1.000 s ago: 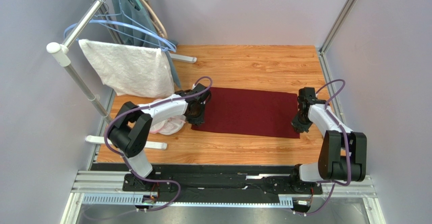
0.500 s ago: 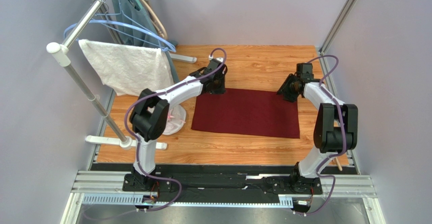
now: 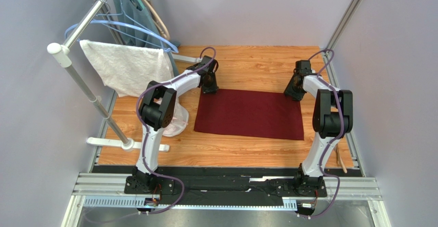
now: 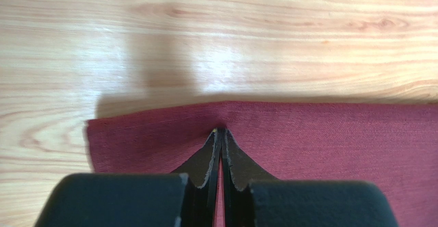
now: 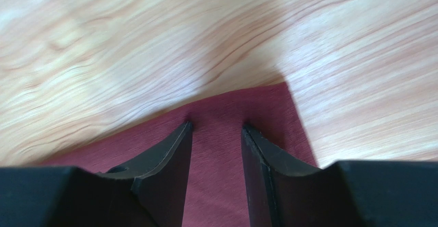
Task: Fold the napkin into a case and place the utensils inside
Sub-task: Smooth out the rectangle-folded napkin at the center of the board.
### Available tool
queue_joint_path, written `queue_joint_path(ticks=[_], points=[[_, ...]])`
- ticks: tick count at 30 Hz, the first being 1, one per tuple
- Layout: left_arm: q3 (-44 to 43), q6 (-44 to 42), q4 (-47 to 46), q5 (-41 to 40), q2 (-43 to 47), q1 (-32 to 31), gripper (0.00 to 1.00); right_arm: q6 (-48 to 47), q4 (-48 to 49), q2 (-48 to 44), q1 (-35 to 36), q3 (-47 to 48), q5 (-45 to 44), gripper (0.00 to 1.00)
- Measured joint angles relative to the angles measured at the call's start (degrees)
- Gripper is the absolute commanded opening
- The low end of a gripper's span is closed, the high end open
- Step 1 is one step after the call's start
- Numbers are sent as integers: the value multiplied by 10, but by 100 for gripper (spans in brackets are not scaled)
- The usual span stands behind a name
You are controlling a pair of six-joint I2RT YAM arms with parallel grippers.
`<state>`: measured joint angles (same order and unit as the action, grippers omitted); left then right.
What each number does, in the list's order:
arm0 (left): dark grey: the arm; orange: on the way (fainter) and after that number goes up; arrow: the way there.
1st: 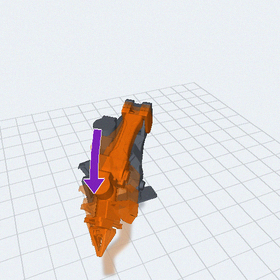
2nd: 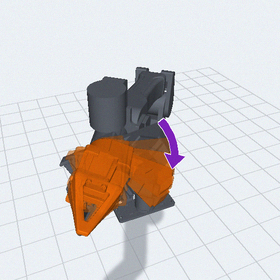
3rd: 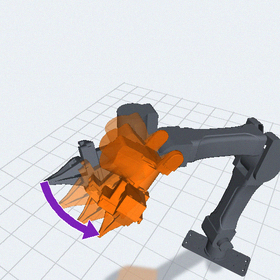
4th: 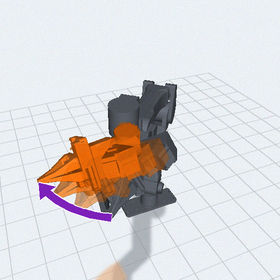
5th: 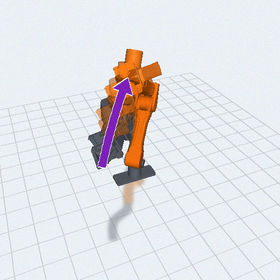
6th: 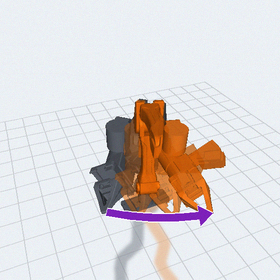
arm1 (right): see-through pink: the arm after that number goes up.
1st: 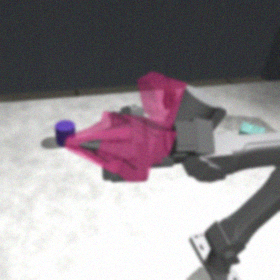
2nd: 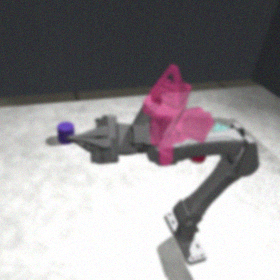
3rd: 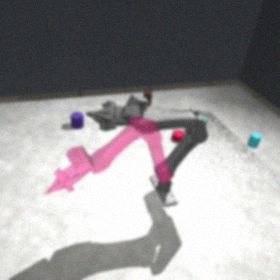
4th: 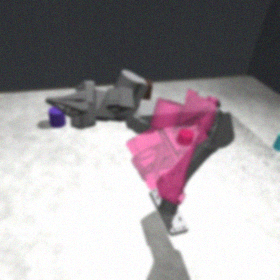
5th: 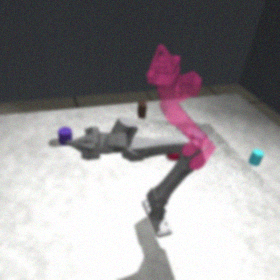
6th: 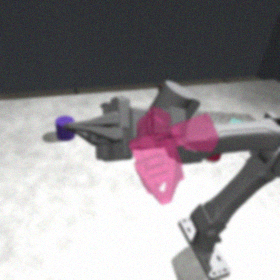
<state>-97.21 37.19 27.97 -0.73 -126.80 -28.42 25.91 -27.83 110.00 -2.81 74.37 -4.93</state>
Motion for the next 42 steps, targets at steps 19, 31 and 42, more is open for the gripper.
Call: queue_joint_path(ticks=[19,31,42], points=[[-5,-23,32,22,18,21,12,-29,-59,-4,12,57,-15,43],[-39,-9,55,51,-19,89,11,-35,-33,56,-37,80,12,43],[21,-30,36,36,38,46,17,-8,-4,-23,-36,47,124,67]])
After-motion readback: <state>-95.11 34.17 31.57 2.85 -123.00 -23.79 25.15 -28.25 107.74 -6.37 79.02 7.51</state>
